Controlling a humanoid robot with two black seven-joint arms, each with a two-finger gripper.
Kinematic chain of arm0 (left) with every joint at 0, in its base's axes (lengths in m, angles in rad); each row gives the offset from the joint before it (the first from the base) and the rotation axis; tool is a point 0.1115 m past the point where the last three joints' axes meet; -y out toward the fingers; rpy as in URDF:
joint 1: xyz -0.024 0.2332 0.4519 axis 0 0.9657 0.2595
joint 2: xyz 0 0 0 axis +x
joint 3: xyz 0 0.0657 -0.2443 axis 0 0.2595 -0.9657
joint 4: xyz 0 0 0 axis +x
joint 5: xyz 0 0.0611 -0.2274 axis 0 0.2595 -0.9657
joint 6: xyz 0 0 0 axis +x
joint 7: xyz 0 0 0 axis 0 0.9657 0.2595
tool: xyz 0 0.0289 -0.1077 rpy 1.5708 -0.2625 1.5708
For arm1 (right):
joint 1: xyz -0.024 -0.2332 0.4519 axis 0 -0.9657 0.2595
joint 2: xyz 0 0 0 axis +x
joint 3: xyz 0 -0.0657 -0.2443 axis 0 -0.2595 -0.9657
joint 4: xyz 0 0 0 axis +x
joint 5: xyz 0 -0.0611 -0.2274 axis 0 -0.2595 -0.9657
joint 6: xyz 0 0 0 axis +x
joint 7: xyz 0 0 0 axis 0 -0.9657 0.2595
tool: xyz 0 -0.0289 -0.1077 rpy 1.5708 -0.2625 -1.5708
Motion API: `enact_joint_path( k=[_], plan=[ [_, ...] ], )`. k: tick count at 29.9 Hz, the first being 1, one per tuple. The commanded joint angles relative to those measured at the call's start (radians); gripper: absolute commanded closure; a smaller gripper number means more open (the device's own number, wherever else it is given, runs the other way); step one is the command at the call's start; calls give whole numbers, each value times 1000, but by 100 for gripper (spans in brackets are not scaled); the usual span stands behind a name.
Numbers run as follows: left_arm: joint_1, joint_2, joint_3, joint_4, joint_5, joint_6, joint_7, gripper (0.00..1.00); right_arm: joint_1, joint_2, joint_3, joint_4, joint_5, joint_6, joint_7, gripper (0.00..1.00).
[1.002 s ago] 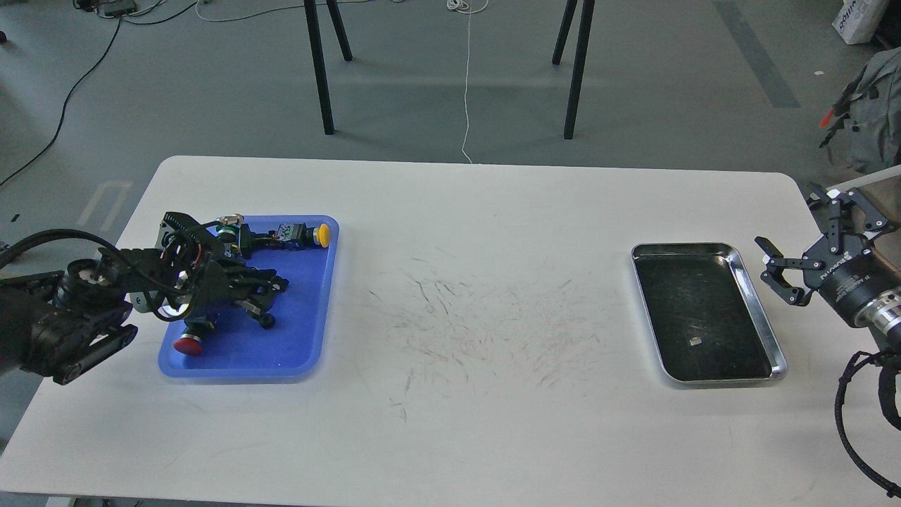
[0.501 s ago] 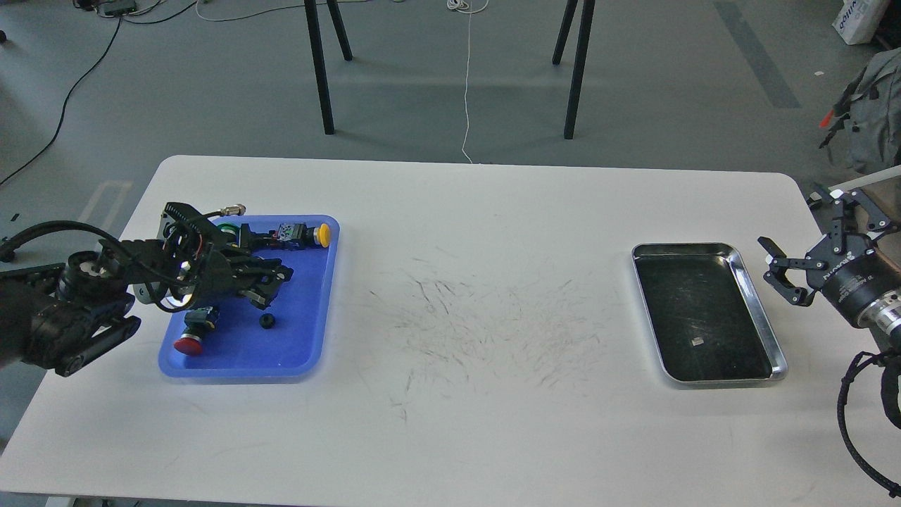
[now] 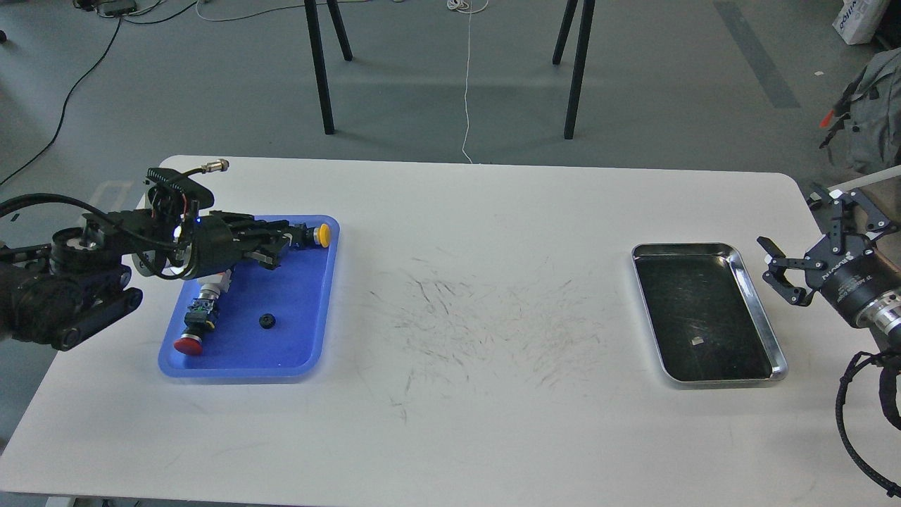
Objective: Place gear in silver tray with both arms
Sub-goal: 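Lift the black gear with the left gripper and carry it toward table center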
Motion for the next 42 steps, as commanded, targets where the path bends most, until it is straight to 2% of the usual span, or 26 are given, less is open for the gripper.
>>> enact_joint_path(
  k=[1,6,8,12,21,27,42],
  plan=[
    [-18,-9,-2,-49,-49,-4,0,79,0,-3,-1,0,0,0,-1,1],
    [-47,-34,-33,-123,-106,-16,0,79,0,-1,-3,-3,0,0,0,1],
    [-62,-38,-54,-149,-135,-46,0,78,-1,-1,-5,-5,0,0,0,1],
    [-85,-83,-70,-152,-193,-100,0,78,-3,0,-6,-5,-2,0,0,1],
    [-100,-224,-61,-151,-203,-125,0,78,-20,-6,-5,-3,-2,0,-1,1],
    [-108,-332,-53,-88,-203,-168,0,78,-21,-6,-8,-6,-34,0,-1,1],
    [-114,-586,50,13,-192,-159,0,78,-6,-9,-14,-46,-90,2,-6,1]
  ],
)
